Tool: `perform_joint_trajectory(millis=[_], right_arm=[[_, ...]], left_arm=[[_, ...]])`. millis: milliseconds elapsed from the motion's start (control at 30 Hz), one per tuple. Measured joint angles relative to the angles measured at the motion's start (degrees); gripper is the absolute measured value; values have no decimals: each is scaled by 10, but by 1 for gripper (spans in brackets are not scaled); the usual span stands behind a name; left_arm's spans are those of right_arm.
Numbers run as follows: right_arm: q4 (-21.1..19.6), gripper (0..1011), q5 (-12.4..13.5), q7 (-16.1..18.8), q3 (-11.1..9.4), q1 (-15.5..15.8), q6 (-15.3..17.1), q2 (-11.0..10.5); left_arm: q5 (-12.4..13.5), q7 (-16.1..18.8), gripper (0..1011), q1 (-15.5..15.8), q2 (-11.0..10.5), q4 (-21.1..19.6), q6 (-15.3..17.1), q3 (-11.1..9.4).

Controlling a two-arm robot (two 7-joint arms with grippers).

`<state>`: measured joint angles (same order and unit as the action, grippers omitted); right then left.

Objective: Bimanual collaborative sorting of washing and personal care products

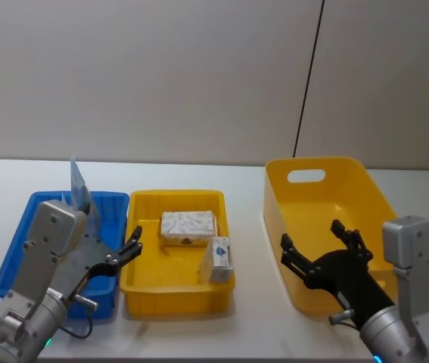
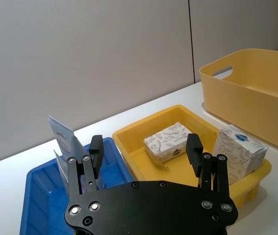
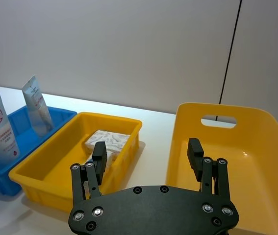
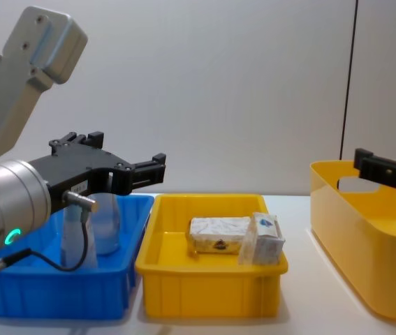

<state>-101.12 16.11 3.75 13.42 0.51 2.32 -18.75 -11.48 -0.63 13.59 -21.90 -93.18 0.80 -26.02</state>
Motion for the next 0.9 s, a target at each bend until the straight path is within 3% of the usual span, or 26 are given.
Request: perform_joint_trajectory(millis=[533,900], right_arm=[[29,1004,-33,-37,46,-43,67,58],[70,1003,-39,-58,62,-86,148,101]], left_arm=[[0,0,1001,0,0,0,0,0],[0,0,1001,0,0,0,0,0]])
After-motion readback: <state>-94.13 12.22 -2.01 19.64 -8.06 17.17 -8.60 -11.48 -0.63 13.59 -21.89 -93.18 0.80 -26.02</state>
